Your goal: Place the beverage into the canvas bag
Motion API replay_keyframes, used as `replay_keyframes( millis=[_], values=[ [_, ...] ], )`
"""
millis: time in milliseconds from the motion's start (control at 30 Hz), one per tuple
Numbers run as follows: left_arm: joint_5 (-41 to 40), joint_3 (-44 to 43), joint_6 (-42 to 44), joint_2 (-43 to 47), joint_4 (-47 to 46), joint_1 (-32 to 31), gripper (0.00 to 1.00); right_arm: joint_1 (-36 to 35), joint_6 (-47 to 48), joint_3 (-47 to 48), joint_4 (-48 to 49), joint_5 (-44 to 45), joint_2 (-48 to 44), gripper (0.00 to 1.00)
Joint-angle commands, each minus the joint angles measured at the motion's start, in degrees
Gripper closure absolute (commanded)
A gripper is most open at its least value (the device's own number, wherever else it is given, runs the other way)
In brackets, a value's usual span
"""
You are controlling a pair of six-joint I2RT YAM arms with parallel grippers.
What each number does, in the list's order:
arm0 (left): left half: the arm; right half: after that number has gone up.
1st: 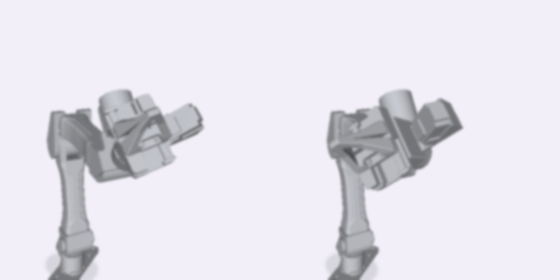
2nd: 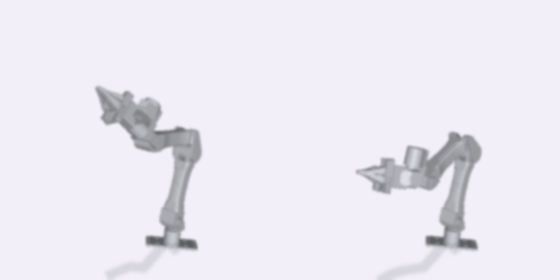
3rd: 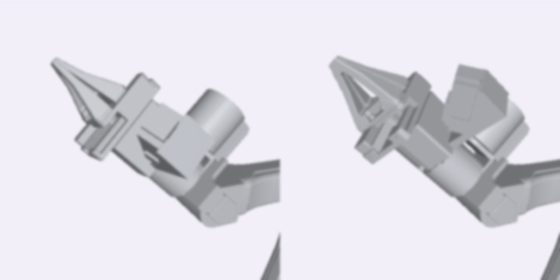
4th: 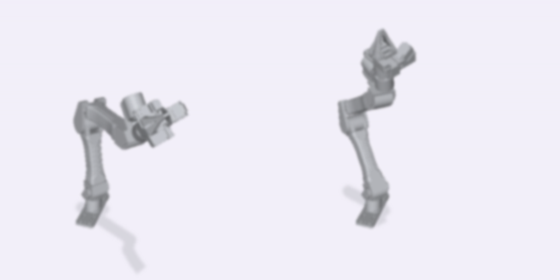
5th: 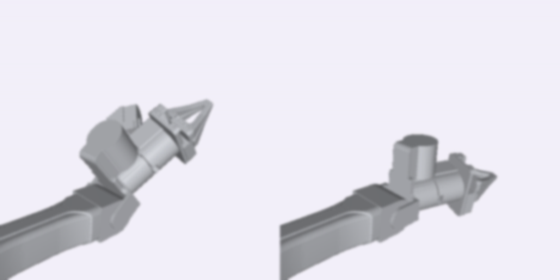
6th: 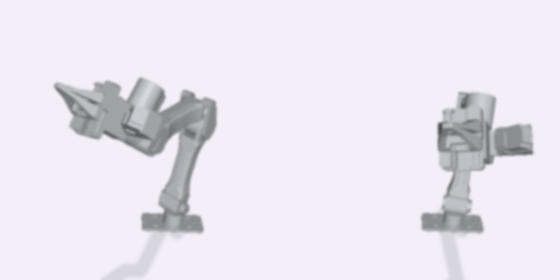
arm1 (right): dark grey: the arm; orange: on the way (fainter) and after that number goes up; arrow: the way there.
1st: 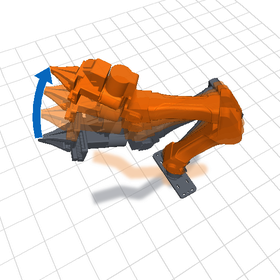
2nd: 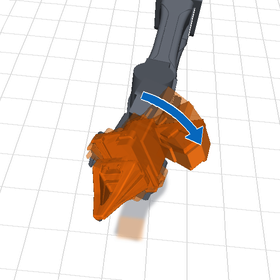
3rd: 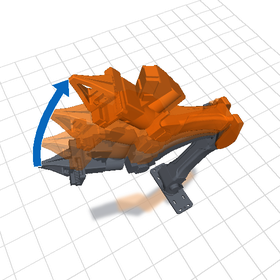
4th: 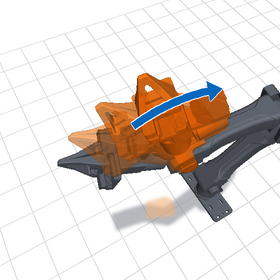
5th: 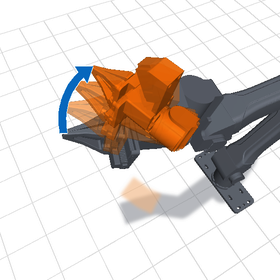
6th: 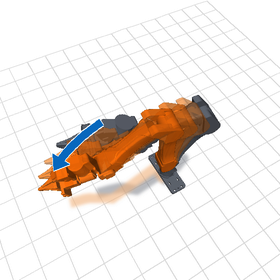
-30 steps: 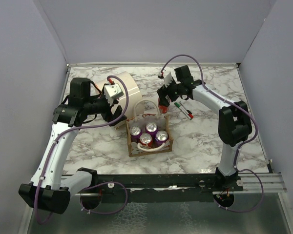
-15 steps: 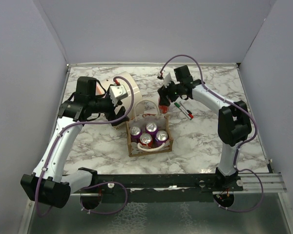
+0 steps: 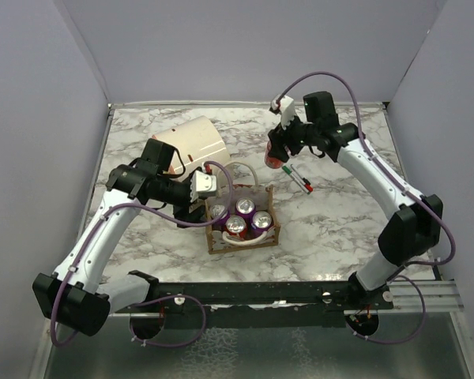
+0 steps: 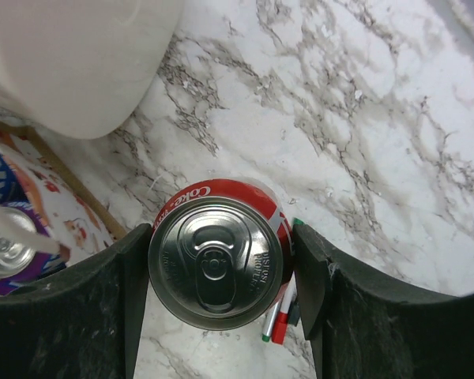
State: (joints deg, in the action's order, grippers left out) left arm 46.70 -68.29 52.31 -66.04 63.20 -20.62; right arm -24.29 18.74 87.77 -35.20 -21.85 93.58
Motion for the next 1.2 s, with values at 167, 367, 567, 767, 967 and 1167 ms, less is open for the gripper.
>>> replay_keyframes(
  millis=[167,367,567,767,967,1167],
  values=[
    [2.8,0.9,11.1,-2.3,5.5,-5.2,0.27,-0.2,7.1,4.1,-7.5,-18.5,-12.7,0.99],
    [3.0,2.9,11.1,-4.0,3.6,-6.9,0.29,-1.4,9.9,3.4,-9.8,-28.3,-14.6,0.99],
    [4.7,4.7,11.2,-4.7,2.0,-8.1,0.32,-6.4,9.9,2.5,-8.7,-32.2,-12.8,0.99],
    [3.6,7.3,11.5,-4.4,2.1,-8.2,0.37,-10.9,9.1,1.9,-5.1,-34.4,-9.2,0.99],
    [2.4,10.5,12.0,-2.1,2.0,-7.6,0.4,-12.7,5.8,-1.2,1.9,-36.9,-6.1,0.99],
    [2.8,11.5,12.0,-0.6,1.2,-7.6,0.4,-14.6,3.5,-2.5,5.4,-39.2,-3.2,0.99]
  ],
)
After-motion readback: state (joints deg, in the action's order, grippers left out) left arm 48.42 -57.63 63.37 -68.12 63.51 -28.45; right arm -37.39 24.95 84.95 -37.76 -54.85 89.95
